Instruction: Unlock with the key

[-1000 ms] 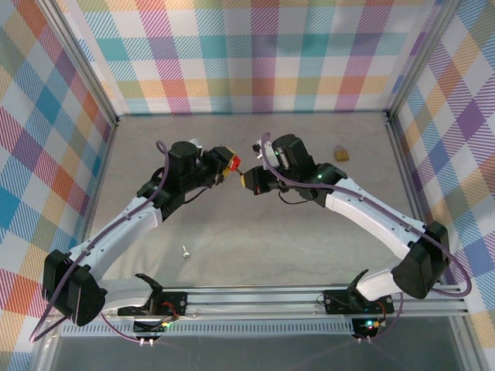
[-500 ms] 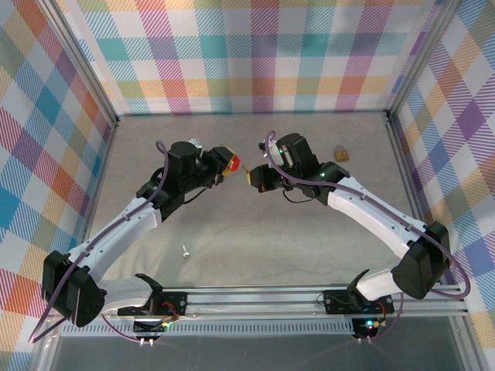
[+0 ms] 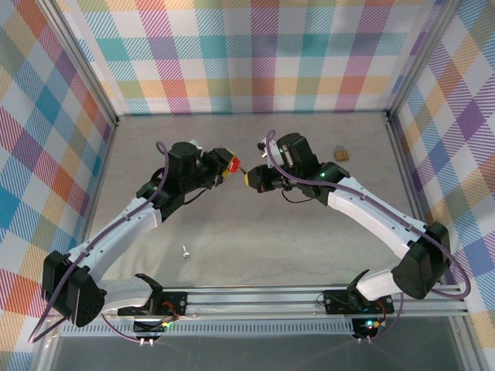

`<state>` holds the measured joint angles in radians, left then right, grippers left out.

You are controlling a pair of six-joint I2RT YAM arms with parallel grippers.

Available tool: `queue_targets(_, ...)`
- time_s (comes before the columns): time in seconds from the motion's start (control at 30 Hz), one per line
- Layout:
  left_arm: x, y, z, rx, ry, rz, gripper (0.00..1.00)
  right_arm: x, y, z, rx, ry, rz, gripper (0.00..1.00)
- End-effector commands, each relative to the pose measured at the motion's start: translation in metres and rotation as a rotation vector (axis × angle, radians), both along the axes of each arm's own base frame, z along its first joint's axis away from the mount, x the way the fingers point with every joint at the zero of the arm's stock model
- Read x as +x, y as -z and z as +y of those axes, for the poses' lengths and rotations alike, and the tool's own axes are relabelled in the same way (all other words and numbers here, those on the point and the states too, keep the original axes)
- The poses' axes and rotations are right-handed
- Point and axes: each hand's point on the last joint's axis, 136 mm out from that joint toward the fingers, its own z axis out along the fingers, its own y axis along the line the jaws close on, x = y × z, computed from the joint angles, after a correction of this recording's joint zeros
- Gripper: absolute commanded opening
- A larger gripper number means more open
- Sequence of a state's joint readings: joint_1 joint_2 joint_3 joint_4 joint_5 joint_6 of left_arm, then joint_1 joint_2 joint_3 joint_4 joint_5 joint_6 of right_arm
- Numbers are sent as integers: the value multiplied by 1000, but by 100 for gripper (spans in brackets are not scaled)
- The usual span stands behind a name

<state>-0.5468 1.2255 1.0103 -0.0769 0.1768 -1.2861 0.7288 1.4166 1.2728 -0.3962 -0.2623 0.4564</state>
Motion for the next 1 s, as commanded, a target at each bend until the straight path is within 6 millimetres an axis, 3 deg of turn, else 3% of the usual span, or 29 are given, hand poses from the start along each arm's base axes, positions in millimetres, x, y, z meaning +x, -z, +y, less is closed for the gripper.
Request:
queue_targets(0.0,-3,-7,-3,6,11,-36,0,-7,-13,6,48,-26,-14,0)
queue_targets(0.97,-10,4,-20,38,55,-22,0,-5,-10,16,45,-37,0,0)
